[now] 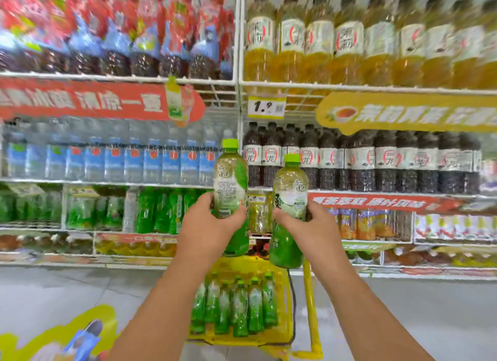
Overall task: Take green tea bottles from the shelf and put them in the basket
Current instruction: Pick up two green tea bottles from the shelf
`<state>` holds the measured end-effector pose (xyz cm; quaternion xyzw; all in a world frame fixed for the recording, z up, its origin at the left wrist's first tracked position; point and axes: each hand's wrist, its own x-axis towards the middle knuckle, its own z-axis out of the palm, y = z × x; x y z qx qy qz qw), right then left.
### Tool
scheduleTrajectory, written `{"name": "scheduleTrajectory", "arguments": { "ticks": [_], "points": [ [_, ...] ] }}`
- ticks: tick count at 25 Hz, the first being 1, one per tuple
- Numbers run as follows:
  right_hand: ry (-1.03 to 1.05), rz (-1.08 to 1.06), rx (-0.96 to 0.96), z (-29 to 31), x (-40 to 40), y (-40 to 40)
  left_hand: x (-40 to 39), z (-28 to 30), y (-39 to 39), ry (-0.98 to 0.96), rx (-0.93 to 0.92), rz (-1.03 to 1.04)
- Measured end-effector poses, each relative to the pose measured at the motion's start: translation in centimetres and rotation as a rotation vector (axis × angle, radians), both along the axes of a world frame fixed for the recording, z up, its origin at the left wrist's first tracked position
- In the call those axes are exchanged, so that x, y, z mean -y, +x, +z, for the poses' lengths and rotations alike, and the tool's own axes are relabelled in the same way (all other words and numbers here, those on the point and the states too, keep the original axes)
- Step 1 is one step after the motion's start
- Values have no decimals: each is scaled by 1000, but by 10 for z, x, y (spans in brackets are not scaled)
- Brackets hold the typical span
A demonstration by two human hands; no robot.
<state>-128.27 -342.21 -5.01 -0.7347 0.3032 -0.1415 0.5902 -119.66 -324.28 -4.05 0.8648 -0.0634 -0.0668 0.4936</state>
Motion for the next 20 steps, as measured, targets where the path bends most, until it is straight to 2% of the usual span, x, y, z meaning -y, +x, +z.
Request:
{"name": "scheduleTrajectory", "arguments": {
  "ticks": [5, 11, 16, 20],
  "points": [
    [-59, 74, 123, 84, 11, 5, 6, 82, -2, -73, 95, 5],
    [-79, 219, 193, 143, 14, 21, -16, 132, 1, -111, 123, 80],
    [-102, 366, 269, 185, -26, 49, -60, 163, 4, -154, 182, 146],
    [-119, 430, 315, 197, -84, 62, -113, 176, 9, -208, 228, 181]
  ]
}}
